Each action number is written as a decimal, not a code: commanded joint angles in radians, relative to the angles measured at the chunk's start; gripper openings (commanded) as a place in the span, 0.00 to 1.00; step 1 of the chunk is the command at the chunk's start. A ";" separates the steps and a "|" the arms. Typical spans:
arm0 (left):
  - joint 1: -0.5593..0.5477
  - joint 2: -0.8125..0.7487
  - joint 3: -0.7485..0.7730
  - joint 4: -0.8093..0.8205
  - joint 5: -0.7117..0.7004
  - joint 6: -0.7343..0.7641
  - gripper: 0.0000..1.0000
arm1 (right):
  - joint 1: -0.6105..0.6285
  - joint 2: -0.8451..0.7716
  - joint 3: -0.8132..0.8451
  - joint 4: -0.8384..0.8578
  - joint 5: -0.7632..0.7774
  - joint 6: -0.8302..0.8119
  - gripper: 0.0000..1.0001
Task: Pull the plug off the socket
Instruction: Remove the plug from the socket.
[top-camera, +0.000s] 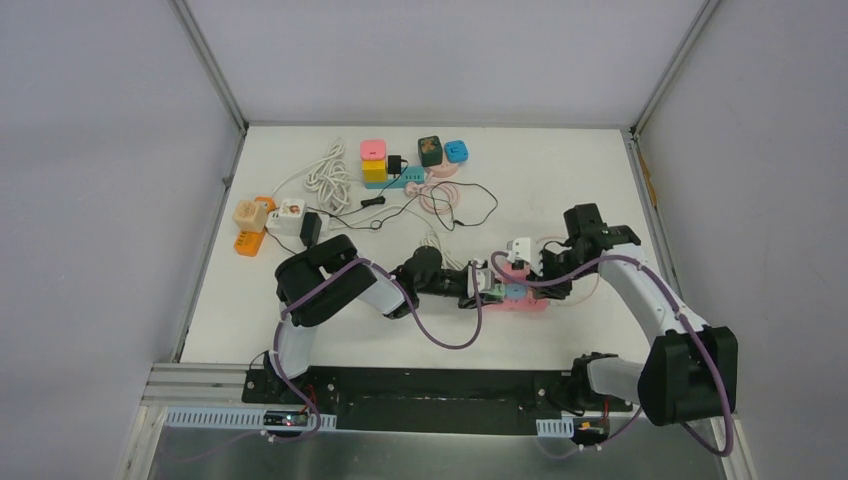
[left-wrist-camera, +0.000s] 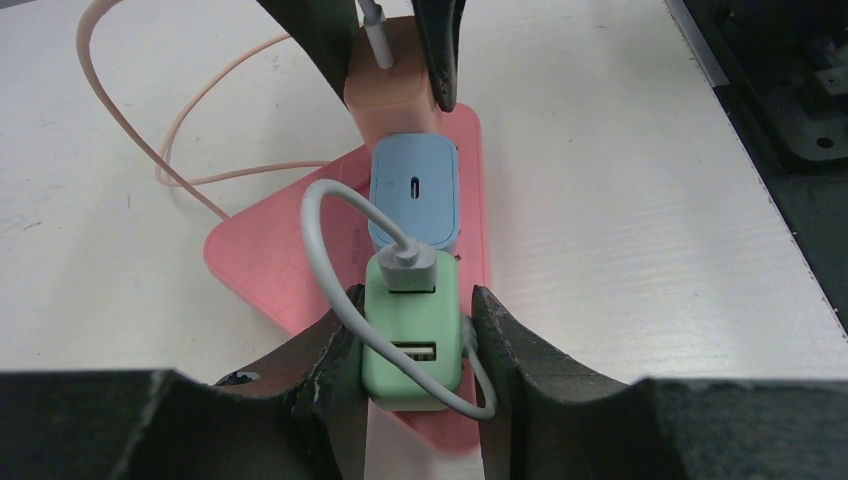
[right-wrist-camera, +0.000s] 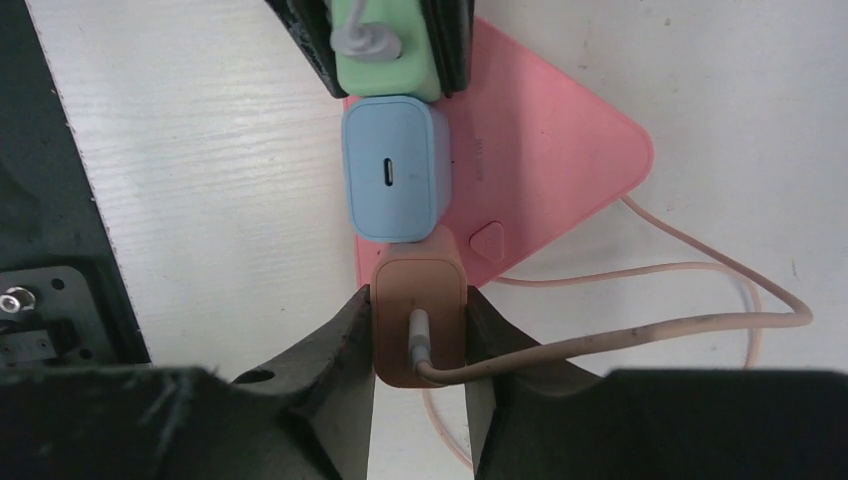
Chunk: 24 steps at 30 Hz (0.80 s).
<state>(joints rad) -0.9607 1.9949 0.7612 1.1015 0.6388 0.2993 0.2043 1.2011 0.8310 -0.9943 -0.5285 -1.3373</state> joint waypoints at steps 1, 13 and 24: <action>0.005 0.000 -0.017 -0.088 -0.012 0.011 0.00 | -0.066 0.061 0.089 -0.097 -0.156 0.049 0.00; 0.004 0.002 -0.016 -0.090 -0.010 0.010 0.00 | -0.076 0.068 0.076 -0.139 -0.170 -0.014 0.00; 0.004 0.004 -0.009 -0.100 -0.011 0.011 0.00 | 0.046 -0.035 0.027 -0.008 -0.077 0.051 0.00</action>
<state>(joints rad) -0.9611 1.9949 0.7616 1.1069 0.6380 0.3000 0.2649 1.1419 0.8135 -1.0615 -0.6071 -1.3479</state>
